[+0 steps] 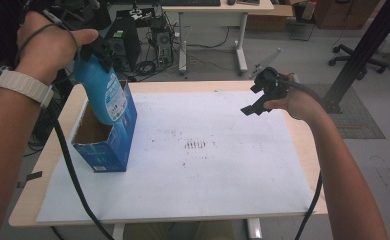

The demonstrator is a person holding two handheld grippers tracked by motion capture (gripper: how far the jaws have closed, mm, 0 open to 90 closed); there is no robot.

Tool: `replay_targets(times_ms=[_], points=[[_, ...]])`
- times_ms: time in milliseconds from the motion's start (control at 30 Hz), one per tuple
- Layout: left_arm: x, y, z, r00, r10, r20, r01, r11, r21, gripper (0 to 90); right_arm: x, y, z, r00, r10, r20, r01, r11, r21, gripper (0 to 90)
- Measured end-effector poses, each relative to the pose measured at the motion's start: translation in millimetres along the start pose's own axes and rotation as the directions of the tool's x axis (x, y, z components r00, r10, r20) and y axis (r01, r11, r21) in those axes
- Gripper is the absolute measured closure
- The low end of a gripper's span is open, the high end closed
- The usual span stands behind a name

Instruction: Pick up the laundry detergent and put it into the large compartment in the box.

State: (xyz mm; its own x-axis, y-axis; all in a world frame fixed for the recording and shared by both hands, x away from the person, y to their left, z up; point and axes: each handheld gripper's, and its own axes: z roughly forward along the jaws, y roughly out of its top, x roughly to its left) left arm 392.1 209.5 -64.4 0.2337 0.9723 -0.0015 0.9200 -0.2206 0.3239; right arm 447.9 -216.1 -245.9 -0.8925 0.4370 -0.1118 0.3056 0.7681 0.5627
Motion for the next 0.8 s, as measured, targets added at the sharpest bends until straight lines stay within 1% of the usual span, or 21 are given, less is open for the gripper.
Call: replay_targets(times_ms=[67,200,267,367,433,467,533,667,800], points=[[3.5,-0.1,-1.2,0.9998,-0.017,-0.007,0.017,0.9998,-0.007,37.3,-0.1,0.2,0.3,1.0,-0.001,-0.001,0.001,1.0,-0.001,9.5],[8.0,-0.3,-1.3,0.9994,-0.03,-0.017,0.03,0.9995,-0.004,37.3,-0.1,0.3,0.5,1.0,0.0,-0.002,0.0,1.0,-0.002,9.5],[12.1,-0.7,-0.7,0.9986,-0.045,-0.027,0.045,0.999,-0.003,37.3,-0.3,0.1,0.7,1.0,0.0,-0.001,0.0,1.0,-0.001,9.5],[14.8,-0.9,-0.6,0.9982,-0.052,-0.032,0.052,0.9987,-0.003,37.3,-0.5,0.1,0.8,1.0,0.001,-0.002,-0.001,1.0,-0.002,9.5],[18.8,-1.5,-0.7,0.9971,-0.067,-0.036,0.067,0.9977,-0.008,37.3,-0.9,0.2,0.7,1.0,0.002,-0.002,-0.002,1.0,-0.004,9.5],[18.8,-1.5,-0.7,0.9971,-0.067,-0.036,0.067,0.9977,-0.008,37.3,-0.9,0.2,0.7,1.0,0.002,-0.002,-0.002,1.0,-0.004,9.5],[22.8,-1.8,-0.2,0.9959,-0.08,-0.044,0.079,0.9968,-0.008,37.3,-1.0,0.0,0.3,1.0,0.004,-0.001,-0.004,1.0,-0.004,9.5],[26.5,-2.0,0.2,0.9945,-0.092,-0.051,0.091,0.9958,-0.009,37.3,-1.4,-0.3,0.0,1.0,0.004,0.0,-0.004,1.0,-0.004,9.5],[31.9,-2.4,1.8,0.9908,-0.118,-0.066,0.117,0.993,-0.015,37.3,-1.8,-0.3,0.4,1.0,0.004,-0.001,-0.004,1.0,-0.006,9.5]])
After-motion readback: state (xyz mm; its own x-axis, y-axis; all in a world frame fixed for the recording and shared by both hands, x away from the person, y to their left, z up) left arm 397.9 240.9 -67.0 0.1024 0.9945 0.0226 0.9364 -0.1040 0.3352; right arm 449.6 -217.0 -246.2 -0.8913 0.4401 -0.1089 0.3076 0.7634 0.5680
